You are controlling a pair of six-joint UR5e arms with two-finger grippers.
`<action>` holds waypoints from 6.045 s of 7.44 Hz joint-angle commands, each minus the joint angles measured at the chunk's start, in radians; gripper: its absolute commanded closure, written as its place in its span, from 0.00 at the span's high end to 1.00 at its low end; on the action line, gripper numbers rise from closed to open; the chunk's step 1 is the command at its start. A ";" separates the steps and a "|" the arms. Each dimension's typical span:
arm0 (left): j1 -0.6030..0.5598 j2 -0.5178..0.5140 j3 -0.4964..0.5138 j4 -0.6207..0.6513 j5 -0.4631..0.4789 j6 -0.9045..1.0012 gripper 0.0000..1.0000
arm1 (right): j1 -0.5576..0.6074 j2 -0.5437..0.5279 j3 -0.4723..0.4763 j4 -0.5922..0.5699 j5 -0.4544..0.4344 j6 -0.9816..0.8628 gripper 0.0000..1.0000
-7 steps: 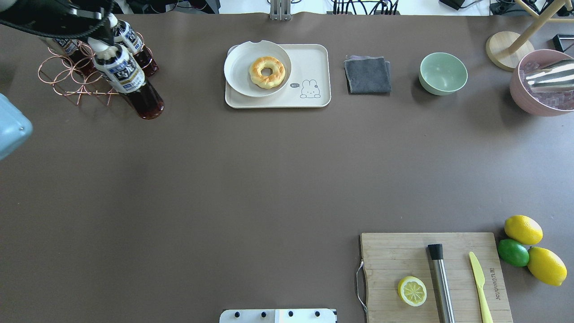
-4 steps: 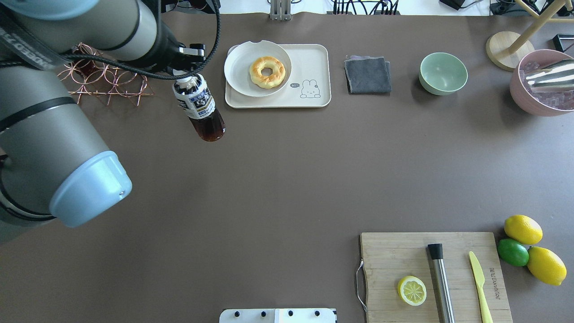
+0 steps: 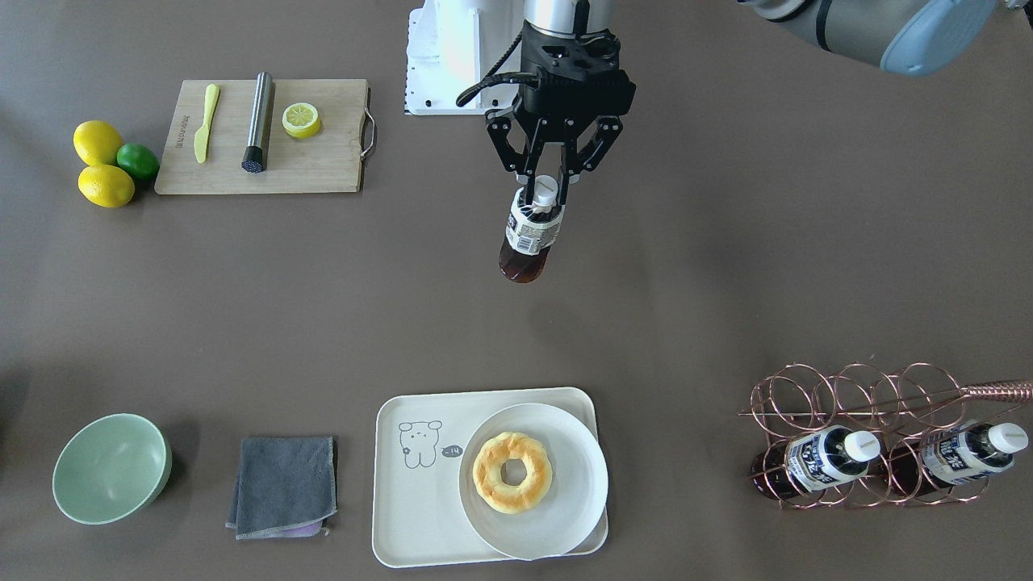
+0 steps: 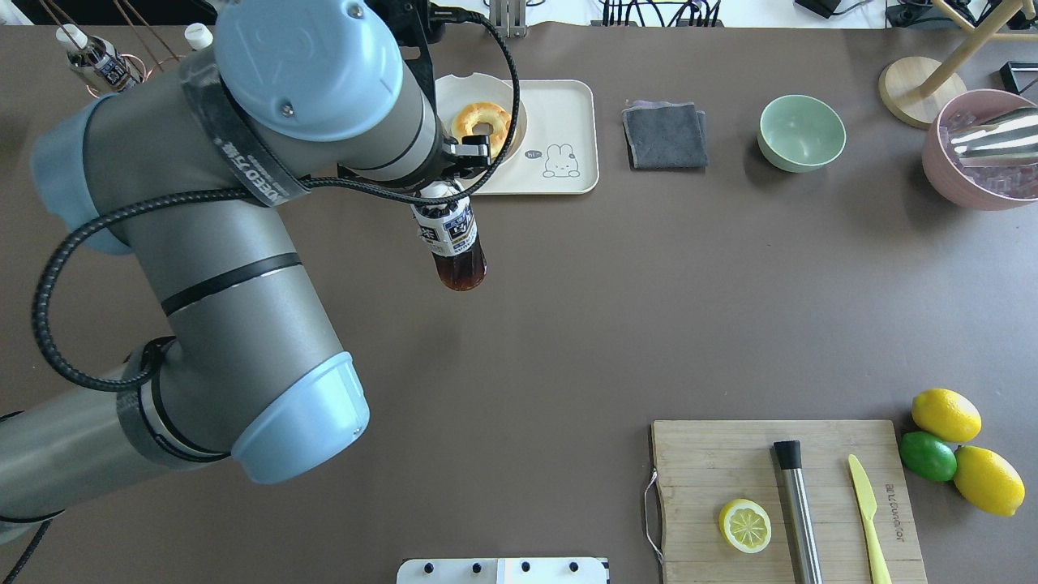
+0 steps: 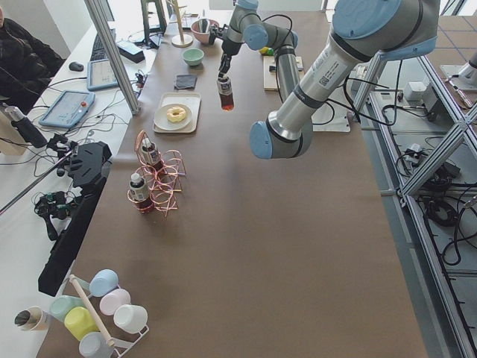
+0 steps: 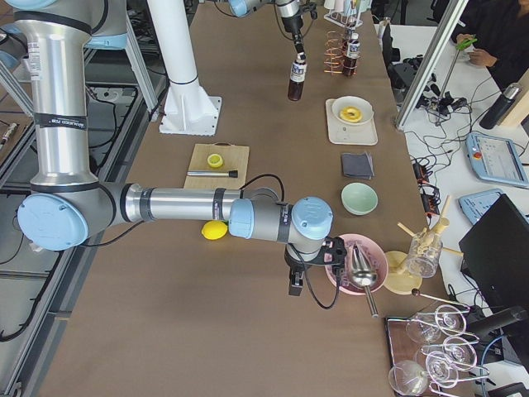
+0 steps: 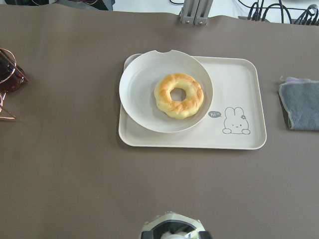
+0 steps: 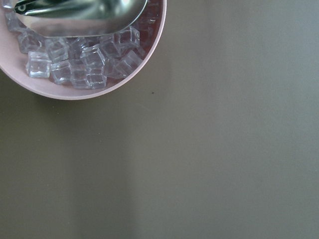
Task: Place tea on tray
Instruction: 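Carry the bottle toward the tray and set it down in front of it, then open the left gripper and withdraw it toward the rack while the right arm moves in, then lower the right gripper onto the tea bottle and grasp it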
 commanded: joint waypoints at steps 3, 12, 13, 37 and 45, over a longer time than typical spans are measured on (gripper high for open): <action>0.172 -0.013 0.059 -0.043 0.159 -0.093 0.00 | -0.002 -0.001 0.015 0.000 0.000 -0.005 1.00; 0.194 0.007 0.097 -0.082 0.201 -0.093 0.76 | -0.002 0.000 0.015 0.000 0.005 0.001 1.00; 0.214 0.006 0.097 -0.083 0.236 -0.093 0.97 | -0.002 0.000 0.015 0.000 0.003 0.001 1.00; -0.820 0.846 0.240 -0.454 -0.553 0.928 0.97 | -0.987 0.949 0.240 -0.327 -0.368 1.306 1.00; -0.871 0.840 0.323 -0.447 -0.721 0.983 0.97 | -1.055 0.945 0.089 -0.179 -0.480 1.368 0.84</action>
